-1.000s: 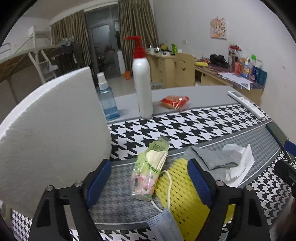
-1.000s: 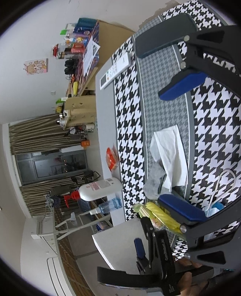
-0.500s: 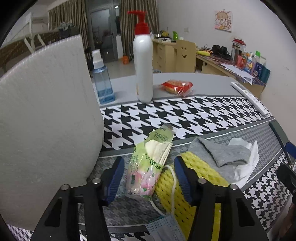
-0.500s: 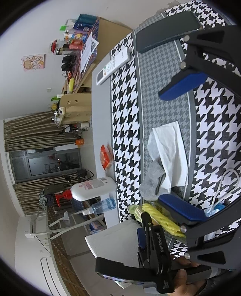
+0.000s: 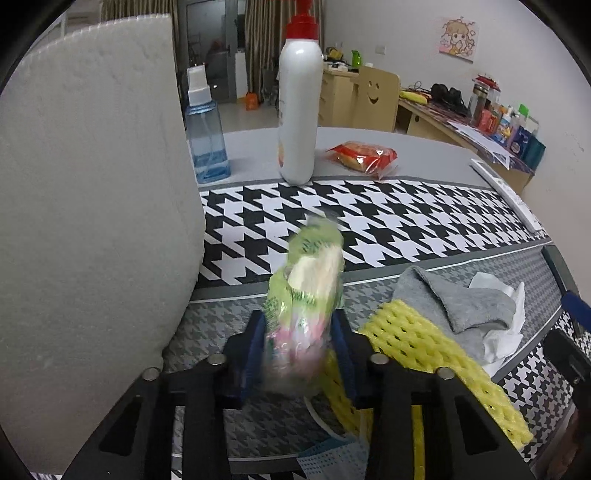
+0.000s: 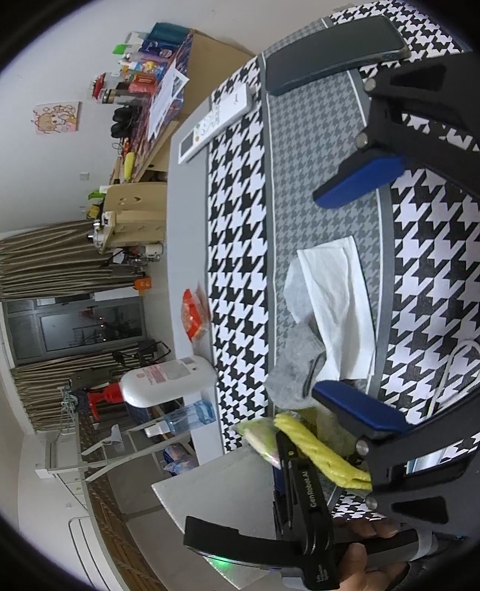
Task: Organize soft objects
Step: 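Grasp the floral chopsticks packet with the left gripper while the right tool approaches the tissues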
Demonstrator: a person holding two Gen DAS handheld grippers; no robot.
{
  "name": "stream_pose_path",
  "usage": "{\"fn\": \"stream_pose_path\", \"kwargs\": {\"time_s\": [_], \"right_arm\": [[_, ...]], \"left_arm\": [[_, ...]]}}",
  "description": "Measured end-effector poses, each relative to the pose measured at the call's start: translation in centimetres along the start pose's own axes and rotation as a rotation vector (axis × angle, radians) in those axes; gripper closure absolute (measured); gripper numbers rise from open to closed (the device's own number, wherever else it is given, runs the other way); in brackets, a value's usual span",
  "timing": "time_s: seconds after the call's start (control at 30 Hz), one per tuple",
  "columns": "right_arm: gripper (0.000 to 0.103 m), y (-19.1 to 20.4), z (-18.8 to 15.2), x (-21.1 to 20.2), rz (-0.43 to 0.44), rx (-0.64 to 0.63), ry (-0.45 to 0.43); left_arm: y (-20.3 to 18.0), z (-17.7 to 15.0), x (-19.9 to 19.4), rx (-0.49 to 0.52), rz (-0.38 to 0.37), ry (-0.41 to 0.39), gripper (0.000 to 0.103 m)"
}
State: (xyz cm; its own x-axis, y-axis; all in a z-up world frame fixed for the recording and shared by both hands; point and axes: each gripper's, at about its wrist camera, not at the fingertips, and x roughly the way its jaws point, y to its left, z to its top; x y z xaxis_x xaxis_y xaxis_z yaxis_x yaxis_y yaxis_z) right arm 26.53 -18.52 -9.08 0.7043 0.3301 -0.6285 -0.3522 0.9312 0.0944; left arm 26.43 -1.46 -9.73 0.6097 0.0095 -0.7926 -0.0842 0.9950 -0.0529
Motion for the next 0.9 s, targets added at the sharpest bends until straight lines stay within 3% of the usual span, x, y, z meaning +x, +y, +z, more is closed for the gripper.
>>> {"fn": "stream_pose_path", "kwargs": {"time_s": [0.13, 0.4, 0.63, 0.8, 0.9], "right_arm": [[0.015, -0.1, 0.0, 1.0, -0.014, 0.005, 0.039], [0.016, -0.2, 0.0, 2.5, -0.019, 0.006, 0.101], [0.035, -0.3, -0.4, 4.0, -0.026, 0.008, 0.167], [0.037, 0.0, -0.3, 4.5, -0.031, -0.007, 0.179], [0.045, 0.3, -0.4, 4.5, -0.054, -0.028, 0.179]], "left_arm": [[0.0, 0.0, 0.0, 0.003, -0.025, 0.001, 0.070], [0.2, 0.0, -0.1, -0.005, -0.057, -0.002, 0.074], [0.2, -0.2, -0.1, 0.000, -0.092, -0.009, 0.076], [0.2, -0.1, -0.3, 0.000, -0.124, -0.020, 0.077], [0.2, -0.2, -0.8, 0.003, -0.158, -0.044, 0.077]]}}
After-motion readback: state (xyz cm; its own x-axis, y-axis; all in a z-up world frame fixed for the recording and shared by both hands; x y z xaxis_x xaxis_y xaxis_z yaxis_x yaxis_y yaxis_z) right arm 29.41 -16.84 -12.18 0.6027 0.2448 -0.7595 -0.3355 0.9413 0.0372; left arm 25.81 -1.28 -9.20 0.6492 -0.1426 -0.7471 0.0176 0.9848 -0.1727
